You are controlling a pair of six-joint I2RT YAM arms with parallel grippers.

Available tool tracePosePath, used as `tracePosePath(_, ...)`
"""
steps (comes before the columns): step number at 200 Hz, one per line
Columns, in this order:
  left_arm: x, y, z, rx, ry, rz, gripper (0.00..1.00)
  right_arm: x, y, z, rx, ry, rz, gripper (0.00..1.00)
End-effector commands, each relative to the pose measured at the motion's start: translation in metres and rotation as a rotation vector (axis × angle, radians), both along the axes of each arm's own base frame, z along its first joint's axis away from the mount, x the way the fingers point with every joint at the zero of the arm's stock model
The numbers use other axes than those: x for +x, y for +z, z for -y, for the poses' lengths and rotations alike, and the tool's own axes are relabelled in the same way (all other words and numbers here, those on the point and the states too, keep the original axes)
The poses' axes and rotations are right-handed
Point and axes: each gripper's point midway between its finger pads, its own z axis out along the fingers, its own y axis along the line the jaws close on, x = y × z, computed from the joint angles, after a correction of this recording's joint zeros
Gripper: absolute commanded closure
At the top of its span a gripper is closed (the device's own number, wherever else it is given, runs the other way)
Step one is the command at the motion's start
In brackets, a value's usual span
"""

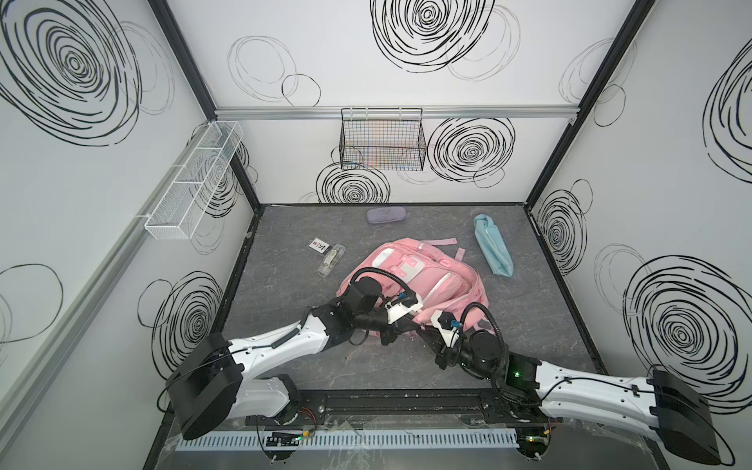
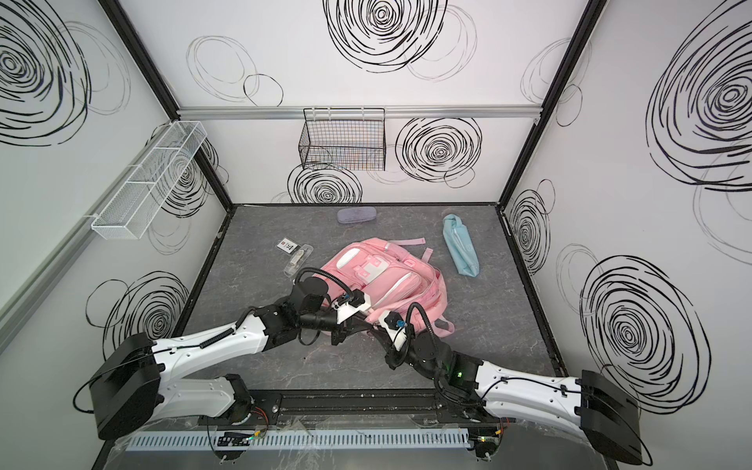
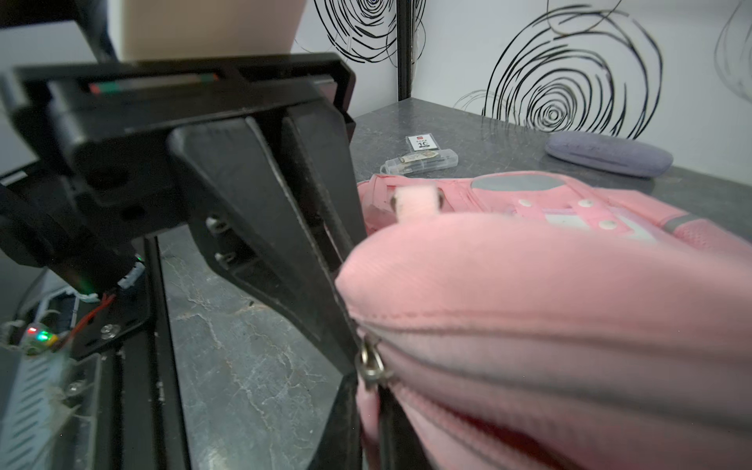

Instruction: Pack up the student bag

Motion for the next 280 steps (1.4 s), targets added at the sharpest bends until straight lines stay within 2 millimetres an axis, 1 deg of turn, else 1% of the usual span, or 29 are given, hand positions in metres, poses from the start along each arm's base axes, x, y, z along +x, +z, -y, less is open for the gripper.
tracePosePath(1,-0.007,0.042,0.011,-0.110,-0.068,0.098,1.00,0.006,0.033,0.000,0.076,-0.027,0.028,1.00)
tracePosePath(22,0.000,0.037,0.006,-0.067,-0.027,0.144,1.00,0.004,0.035,0.002,0.074,-0.041,-0.038,1.00)
tracePosePath(37,0.007,0.033,0.001,-0.019,0.009,0.198,1.00,0.005,0.034,0.006,0.080,-0.077,-0.133,1.00)
tracePosePath(61,0.019,0.024,-0.010,0.070,0.066,0.292,1.00,0.004,0.025,0.015,0.073,-0.141,-0.307,1.00)
tracePosePath(81,0.025,0.016,-0.020,0.152,0.090,0.350,1.00,0.004,0.013,0.030,0.018,-0.240,-0.431,1.00)
tracePosePath(92,0.027,0.013,-0.027,0.193,0.097,0.381,1.00,0.004,0.011,0.037,-0.018,-0.280,-0.477,1.00)
tracePosePath(114,0.028,0.008,-0.040,0.250,0.100,0.436,1.00,0.002,0.009,0.049,-0.087,-0.353,-0.543,1.00)
tracePosePath(131,0.027,0.004,-0.050,0.283,0.100,0.482,1.00,-0.001,0.014,0.052,-0.095,-0.354,-0.582,1.00)
tracePosePath(147,0.031,0.001,-0.061,0.316,0.117,0.507,1.00,-0.004,0.018,0.058,-0.090,-0.377,-0.623,1.00)
tracePosePath(170,0.040,-0.001,-0.081,0.357,0.166,0.517,1.00,-0.009,0.015,0.077,-0.114,-0.436,-0.682,1.00)
tracePosePath(190,0.051,-0.001,-0.100,0.396,0.244,0.542,1.00,-0.011,0.011,0.095,-0.144,-0.500,-0.717,1.00)
tracePosePath(211,0.056,-0.005,-0.118,0.448,0.302,0.546,1.00,-0.012,0.004,0.111,-0.194,-0.559,-0.736,1.00)
tracePosePath(218,0.056,-0.007,-0.123,0.467,0.316,0.545,1.00,-0.013,0.004,0.113,-0.195,-0.565,-0.736,1.00)
tracePosePath(236,0.058,-0.014,-0.139,0.530,0.366,0.547,1.00,-0.012,0.012,0.112,-0.174,-0.555,-0.727,1.00)
tracePosePath(261,0.067,-0.013,-0.164,0.597,0.484,0.561,1.00,-0.013,0.016,0.113,-0.182,-0.555,-0.728,1.00)
tracePosePath(280,0.078,-0.009,-0.184,0.634,0.595,0.568,1.00,-0.017,0.020,0.107,-0.158,-0.516,-0.745,1.00)
